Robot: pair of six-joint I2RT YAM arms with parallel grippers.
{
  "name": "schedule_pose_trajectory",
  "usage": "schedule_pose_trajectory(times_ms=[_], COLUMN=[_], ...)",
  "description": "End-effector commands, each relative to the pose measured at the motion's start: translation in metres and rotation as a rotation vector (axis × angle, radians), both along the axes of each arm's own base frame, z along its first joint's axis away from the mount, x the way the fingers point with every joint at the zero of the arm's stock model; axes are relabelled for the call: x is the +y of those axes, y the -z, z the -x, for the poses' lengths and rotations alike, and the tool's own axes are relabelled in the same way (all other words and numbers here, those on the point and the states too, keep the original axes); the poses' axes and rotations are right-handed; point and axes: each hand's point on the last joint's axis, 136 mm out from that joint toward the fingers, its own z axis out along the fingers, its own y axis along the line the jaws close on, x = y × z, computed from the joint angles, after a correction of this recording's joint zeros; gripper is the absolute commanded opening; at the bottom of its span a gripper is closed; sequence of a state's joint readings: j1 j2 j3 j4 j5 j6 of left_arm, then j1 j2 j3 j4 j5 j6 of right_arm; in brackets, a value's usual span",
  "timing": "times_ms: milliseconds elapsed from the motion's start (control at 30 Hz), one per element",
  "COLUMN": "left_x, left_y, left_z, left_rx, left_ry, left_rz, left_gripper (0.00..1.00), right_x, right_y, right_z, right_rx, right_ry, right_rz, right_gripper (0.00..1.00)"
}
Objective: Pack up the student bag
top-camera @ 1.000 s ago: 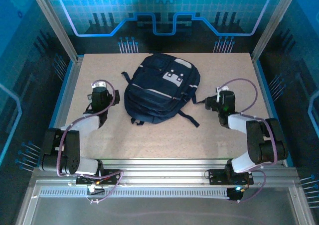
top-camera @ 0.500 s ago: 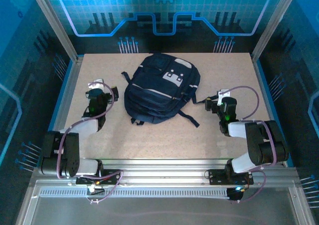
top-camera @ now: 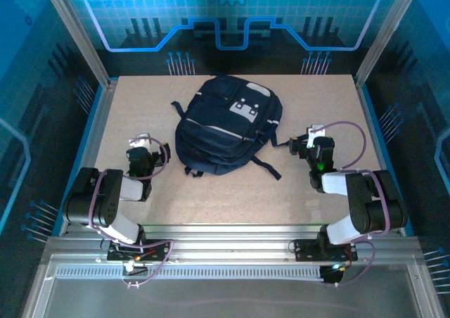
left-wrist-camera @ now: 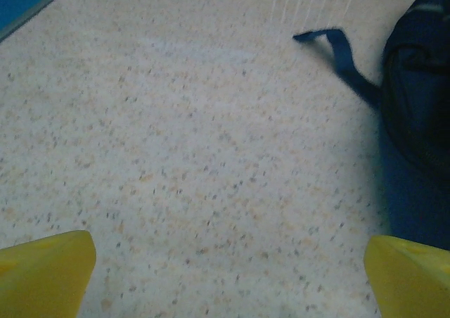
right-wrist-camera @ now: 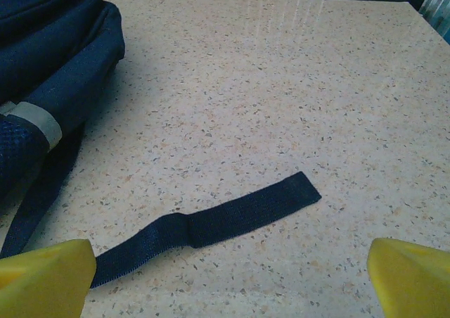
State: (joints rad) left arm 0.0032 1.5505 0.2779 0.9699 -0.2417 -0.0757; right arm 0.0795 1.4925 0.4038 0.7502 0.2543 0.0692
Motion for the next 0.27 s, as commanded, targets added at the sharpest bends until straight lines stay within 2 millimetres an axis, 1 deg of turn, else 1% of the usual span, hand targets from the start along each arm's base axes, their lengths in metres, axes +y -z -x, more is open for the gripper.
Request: schedule_pose_trajectory(times_ms=[0, 233], left_x=[-0.002, -0.008], left_y=[-0.032, -0.028], left_z=[-0.013, -0.023], left_rx=[-0.127, -0.07], left_ry=[0.021, 0.04], left_rz=[0.001, -0.029], left_gripper=[0.99, 0.99], right_x=[0.0, 0.002], right_y=[-0.009, -0.01], right_z=[-0.004, -0.005], right_rx=[-0.043, -0.046], right_ry=[0.004, 0.003], right_rz=[0.016, 0.028], right_gripper=[1.0, 1.0])
